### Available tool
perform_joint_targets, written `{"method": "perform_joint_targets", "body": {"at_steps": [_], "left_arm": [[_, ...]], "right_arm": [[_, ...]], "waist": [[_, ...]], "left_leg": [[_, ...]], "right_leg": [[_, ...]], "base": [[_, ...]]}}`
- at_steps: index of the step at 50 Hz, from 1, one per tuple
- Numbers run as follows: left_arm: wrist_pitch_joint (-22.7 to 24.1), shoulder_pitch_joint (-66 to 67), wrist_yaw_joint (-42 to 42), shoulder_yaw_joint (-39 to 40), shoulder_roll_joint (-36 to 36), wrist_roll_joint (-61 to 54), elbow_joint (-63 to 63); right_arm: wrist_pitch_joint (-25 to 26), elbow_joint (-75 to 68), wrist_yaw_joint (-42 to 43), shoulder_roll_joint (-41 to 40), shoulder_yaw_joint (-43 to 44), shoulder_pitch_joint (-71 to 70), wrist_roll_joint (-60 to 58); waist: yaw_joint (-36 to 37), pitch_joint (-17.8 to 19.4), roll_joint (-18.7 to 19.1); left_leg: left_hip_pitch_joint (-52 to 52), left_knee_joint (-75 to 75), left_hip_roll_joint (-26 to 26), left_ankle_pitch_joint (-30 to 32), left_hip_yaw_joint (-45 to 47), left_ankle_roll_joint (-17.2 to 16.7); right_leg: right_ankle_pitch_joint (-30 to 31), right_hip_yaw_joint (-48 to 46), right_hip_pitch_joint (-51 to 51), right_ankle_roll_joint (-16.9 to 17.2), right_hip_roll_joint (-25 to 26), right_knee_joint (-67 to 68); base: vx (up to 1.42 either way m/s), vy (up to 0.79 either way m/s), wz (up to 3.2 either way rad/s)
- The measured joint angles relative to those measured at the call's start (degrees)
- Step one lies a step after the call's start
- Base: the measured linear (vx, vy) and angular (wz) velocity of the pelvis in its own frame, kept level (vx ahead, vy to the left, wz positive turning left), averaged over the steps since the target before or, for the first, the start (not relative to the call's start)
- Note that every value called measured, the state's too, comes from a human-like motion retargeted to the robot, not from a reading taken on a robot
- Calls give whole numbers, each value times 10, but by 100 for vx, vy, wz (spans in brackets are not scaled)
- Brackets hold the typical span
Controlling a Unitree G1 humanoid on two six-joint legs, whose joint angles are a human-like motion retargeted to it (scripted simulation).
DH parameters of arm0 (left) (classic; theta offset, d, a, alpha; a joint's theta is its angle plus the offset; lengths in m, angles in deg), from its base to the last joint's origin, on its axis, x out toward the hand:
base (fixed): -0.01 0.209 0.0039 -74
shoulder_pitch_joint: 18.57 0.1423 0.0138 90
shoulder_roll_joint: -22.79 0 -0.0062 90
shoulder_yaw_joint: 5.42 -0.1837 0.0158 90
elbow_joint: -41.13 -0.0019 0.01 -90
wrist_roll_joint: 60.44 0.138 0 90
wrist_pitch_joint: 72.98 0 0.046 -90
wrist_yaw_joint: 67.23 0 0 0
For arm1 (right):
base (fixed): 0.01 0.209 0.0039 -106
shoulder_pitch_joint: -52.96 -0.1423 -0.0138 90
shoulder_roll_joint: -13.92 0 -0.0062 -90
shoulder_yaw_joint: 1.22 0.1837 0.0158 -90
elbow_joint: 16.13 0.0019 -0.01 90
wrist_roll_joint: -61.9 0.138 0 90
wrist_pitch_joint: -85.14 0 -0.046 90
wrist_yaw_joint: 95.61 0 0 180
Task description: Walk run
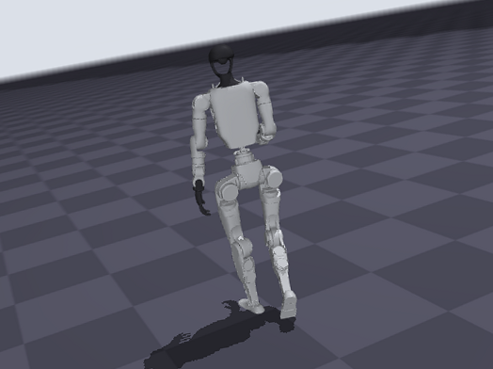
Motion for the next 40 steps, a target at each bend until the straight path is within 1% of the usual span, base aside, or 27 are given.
{"method": "perform_joint_targets", "body": {"at_steps": [2,3,5,7,9,10,12,13,16,18,20,22,23,24,25,27,28,30,32,33,35,37,38,40], "left_arm": [[1,-43,4,1,-2,2,27],[6,-60,6,1,-4,2,44],[18,-92,8,-3,-8,-8,81],[34,-120,8,-13,-8,-25,116],[46,-147,6,-21,-5,-39,148],[51,-160,5,-24,-3,-45,163],[66,-182,8,-32,5,-52,185],[73,-191,11,-36,10,-54,193],[86,-210,19,-43,23,-56,208],[88,-211,18,-43,30,-51,210],[89,-202,13,-41,34,-42,204],[91,-184,11,-40,35,-30,187],[91,-172,11,-39,34,-21,175],[89,-157,13,-37,33,-10,163],[87,-141,15,-35,32,2,149],[80,-105,31,-38,21,21,119],[77,-84,39,-39,16,25,104],[70,-52,43,-48,10,28,75],[63,-20,39,-62,4,36,57],[58,-2,39,-68,0,44,53],[49,37,47,-66,-13,68,50],[38,75,61,-53,-25,90,46],[33,94,65,-47,-31,96,41],[24,130,61,-43,-43,92,29]], "right_arm": [[-1,1,4,-2,5,3,3],[-4,3,8,-2,5,7,3],[-11,8,18,-1,3,16,-1],[-15,13,26,1,-2,27,-4],[-18,18,30,2,-7,35,-6],[-19,20,32,3,-9,38,-7],[-20,24,34,3,-11,42,-8],[-21,26,35,3,-12,43,-9],[-21,27,32,-3,-11,40,-8],[-21,27,26,-6,-10,38,-5],[-22,26,21,-10,-10,36,-4],[-23,26,17,-13,-8,38,-6],[-23,27,15,-14,-9,41,-7],[-23,26,14,-15,-12,43,-7],[-23,26,13,-15,-15,45,-5],[-17,22,8,-9,-19,37,2],[-13,20,4,-5,-25,31,5],[-10,16,3,5,-35,10,5],[-11,13,9,11,-43,-13,5],[-12,12,10,12,-47,-23,6],[-13,10,10,12,-52,-44,7],[-17,12,14,12,-56,-61,5],[-19,14,17,13,-58,-67,2],[-24,22,21,17,-60,-75,0]], "waist": [[-20,1,9],[-27,1,12],[-40,1,13],[-53,2,11],[-63,7,4],[-68,10,0],[-79,17,-1],[-82,20,1],[-79,21,12],[-79,23,13],[-87,20,13],[-105,11,17],[-118,8,17],[-125,6,19],[-129,5,22],[-139,11,25],[-150,15,22],[-170,27,15],[-183,39,9],[-185,47,6],[-168,62,-11],[-133,74,-31],[-120,78,-37],[-105,84,-41]], "left_leg": [[17,3,0,-9,-24,-2],[26,3,0,-14,-32,-2],[44,3,-5,-25,-45,-5],[66,2,-13,-36,-53,-6],[90,1,-24,-48,-57,-8],[102,1,-30,-54,-59,-9],[126,2,-32,-67,-67,-16],[136,4,-29,-72,-69,-20],[155,11,-15,-81,-64,-36],[169,21,-13,-76,-59,-49],[182,34,-12,-56,-65,-66],[188,54,-7,-10,-78,-93],[191,71,-4,25,-89,-106],[190,96,1,73,-96,-120],[187,123,6,128,-100,-134],[157,222,12,237,-114,-168],[135,284,10,274,-119,-183],[87,396,6,344,-120,-184],[46,442,25,311,-100,-151],[27,457,34,273,-90,-139],[-9,463,47,217,-55,-123],[-47,454,59,152,4,-92],[-67,439,56,125,15,-82],[-100,384,58,93,37,-65]], "right_leg": [[-46,-8,-41,1,-16,9],[-67,-7,-60,0,-22,-2],[-103,-5,-88,9,-46,-46],[-102,-8,-104,23,-76,-124],[-102,-9,-118,27,-110,-206],[-108,-10,-124,29,-128,-245],[-135,-3,-141,24,-147,-314],[-145,-6,-151,23,-154,-346],[-158,27,-176,40,-143,-433],[-163,22,-182,47,-142,-436],[-159,23,-187,17,-141,-393],[-139,-20,-182,16,-151,-360],[-108,-1,-175,16,-145,-354],[-99,27,-168,0,-135,-344],[-100,61,-162,-24,-122,-332],[-121,49,-143,-57,-123,-312],[-132,45,-125,-67,-125,-310],[-146,7,-87,-77,-139,-315],[-162,24,-60,-94,-116,-323],[-166,22,-45,-98,-109,-329],[-168,36,-16,-103,-95,-346],[-170,46,9,-114,-81,-361],[-171,52,21,-117,-73,-369],[-179,57,43,-119,-59,-381]], "base": [[67,-7,99],[62,-11,83],[72,-16,64],[68,-16,48],[57,-13,37],[63,-16,36],[72,-20,34],[68,-21,21],[82,-30,-14],[80,-32,-17],[82,-33,24],[80,-32,67],[93,-44,72],[105,-55,51],[103,-54,23],[91,-43,16],[81,-36,24],[71,-31,33],[57,-29,21],[54,-30,-20],[59,-33,-87],[53,-30,-137],[61,-27,-108],[75,-26,-65]]}}
